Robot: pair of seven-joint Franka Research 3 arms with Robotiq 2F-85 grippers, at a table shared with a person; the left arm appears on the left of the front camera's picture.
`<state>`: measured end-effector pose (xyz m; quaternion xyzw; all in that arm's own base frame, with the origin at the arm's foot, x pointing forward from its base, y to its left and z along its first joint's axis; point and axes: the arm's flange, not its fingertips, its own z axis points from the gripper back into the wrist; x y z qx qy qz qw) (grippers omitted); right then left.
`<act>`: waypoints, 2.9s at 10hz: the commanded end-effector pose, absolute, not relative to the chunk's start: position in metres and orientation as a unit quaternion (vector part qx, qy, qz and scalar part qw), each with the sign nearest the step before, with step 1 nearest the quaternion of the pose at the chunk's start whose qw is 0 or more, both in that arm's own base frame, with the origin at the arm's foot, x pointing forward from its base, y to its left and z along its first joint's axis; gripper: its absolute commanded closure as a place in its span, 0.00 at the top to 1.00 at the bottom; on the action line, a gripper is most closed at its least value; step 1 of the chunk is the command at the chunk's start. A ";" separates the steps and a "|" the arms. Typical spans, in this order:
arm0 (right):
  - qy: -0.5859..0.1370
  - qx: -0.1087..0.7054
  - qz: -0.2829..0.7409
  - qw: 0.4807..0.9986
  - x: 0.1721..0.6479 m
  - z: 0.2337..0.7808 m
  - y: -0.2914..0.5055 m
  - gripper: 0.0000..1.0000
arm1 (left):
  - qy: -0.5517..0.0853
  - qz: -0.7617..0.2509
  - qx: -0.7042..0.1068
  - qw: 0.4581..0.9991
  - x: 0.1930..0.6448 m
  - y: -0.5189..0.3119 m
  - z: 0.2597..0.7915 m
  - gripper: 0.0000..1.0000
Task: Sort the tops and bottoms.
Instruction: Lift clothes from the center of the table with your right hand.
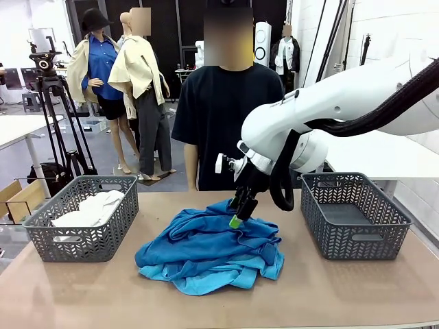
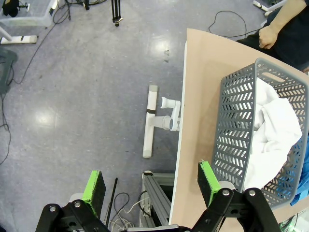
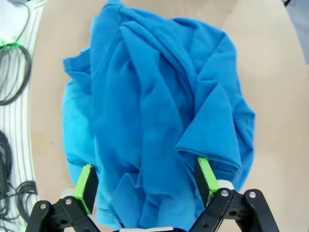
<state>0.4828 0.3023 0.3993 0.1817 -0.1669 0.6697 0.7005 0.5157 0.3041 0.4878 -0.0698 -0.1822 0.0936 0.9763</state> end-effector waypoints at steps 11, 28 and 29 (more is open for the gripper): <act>-0.208 0.134 0.628 0.738 0.528 0.388 0.309 1.00 | -0.179 0.093 -0.064 0.977 0.514 0.305 0.488 1.00; -0.249 0.153 0.615 0.732 0.528 0.411 0.295 0.00 | -0.179 0.093 -0.064 0.977 0.514 0.305 0.488 1.00; -0.256 0.143 0.616 0.731 0.525 0.426 0.286 0.00 | -0.179 0.093 -0.064 0.977 0.514 0.305 0.488 1.00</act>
